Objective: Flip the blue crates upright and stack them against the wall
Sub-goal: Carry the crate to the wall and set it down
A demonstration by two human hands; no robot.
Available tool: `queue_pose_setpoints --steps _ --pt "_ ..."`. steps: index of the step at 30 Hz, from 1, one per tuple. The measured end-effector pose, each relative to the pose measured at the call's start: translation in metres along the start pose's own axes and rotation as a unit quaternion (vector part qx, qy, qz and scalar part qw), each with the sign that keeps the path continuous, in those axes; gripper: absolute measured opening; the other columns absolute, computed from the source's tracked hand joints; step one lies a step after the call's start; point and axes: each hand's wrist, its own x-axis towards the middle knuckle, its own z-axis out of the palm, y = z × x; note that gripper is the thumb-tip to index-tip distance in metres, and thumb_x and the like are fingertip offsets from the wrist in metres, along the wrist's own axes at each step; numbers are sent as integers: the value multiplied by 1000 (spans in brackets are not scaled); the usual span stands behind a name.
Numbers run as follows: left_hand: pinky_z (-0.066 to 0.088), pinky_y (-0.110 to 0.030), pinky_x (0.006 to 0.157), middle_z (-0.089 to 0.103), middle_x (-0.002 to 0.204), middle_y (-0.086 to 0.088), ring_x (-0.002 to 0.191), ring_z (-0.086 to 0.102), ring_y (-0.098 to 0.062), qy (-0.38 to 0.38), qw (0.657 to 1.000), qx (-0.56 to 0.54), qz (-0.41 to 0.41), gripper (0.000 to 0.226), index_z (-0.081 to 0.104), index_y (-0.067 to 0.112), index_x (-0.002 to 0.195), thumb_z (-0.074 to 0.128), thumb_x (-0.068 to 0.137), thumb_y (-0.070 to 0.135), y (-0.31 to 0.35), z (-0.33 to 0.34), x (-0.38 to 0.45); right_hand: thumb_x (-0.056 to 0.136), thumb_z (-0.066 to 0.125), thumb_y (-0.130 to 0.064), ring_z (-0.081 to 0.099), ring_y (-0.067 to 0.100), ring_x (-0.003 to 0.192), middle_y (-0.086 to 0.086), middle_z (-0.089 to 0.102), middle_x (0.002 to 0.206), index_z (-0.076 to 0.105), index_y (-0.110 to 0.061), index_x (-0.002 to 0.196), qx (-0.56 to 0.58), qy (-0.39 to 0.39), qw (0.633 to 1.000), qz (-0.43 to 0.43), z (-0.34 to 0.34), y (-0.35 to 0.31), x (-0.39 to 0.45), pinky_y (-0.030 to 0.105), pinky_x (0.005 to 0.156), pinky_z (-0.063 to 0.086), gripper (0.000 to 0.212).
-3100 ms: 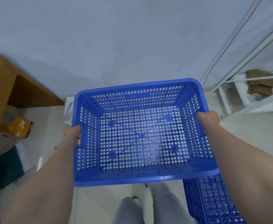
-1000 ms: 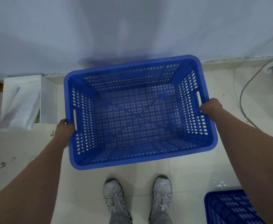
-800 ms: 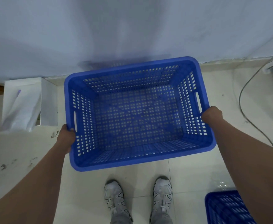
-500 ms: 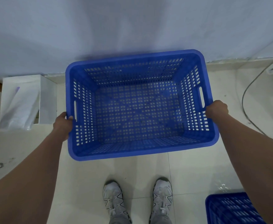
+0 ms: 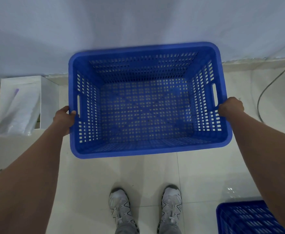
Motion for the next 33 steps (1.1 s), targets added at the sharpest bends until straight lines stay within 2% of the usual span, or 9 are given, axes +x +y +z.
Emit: queue_pose_setpoints --steps 2,5,8,10,12,16,21,27,33 --pt "50 -62 97 55 139 -14 121 58 -39 -9 1000 -8 -9 49 39 24 151 50 103 28 2 -1 2 88 61 -3 56 36 90 22 58 103 55 6 113 -17 0 1000 0 3 0 0 38 75 43 27" --pt "50 -63 96 56 137 -14 120 59 -40 -15 1000 13 -5 47 39 22 149 48 104 28 5 0 2 90 58 -2 59 40 107 24 59 117 53 7 120 -29 -2 1000 0 8 0 2 39 78 45 32" --pt "50 -58 97 53 138 -19 121 56 -42 13 997 75 17 43 39 13 145 40 104 29 10 8 -1 95 50 -8 52 40 120 23 47 134 41 7 136 -51 -16 998 -18 9 -6 0 41 91 45 45" --pt "44 -56 103 47 144 -22 126 49 -44 45 988 145 27 51 29 13 150 38 102 30 15 15 -11 95 50 -15 39 40 132 22 34 146 23 -1 149 -51 19 998 -22 10 -11 -10 49 110 32 62" --pt "31 -60 112 35 154 -20 137 37 -43 66 970 230 49 60 17 19 156 35 101 32 21 23 -30 96 47 -23 30 40 139 21 26 153 11 -6 153 -69 67 993 -64 7 -15 -29 54 115 18 70" --pt "13 -64 117 14 167 -8 151 15 -36 32 922 352 155 57 17 26 158 26 104 41 44 36 -110 102 32 -40 13 33 149 14 9 163 4 -12 157 -115 33 977 -175 -9 -24 -84 53 119 9 67" --pt "12 -64 119 17 167 -7 152 15 -35 -28 869 416 265 57 24 23 157 22 104 45 76 35 -220 103 26 -43 8 30 151 11 8 164 6 -13 157 -100 12 963 -249 -48 -21 -166 51 121 5 65" --pt "8 -60 121 12 168 -6 154 9 -33 -49 832 438 336 59 19 24 159 20 105 48 95 16 -362 103 27 -44 9 27 151 9 11 164 8 -13 157 -94 9 962 -256 -109 33 -263 46 122 4 65" --pt "6 -60 121 11 168 -5 154 8 -33 -81 771 482 409 58 17 25 159 20 105 46 78 -7 -494 102 26 -47 11 26 151 9 14 163 10 -14 157 -49 40 978 -200 -161 141 -378 46 122 4 66"
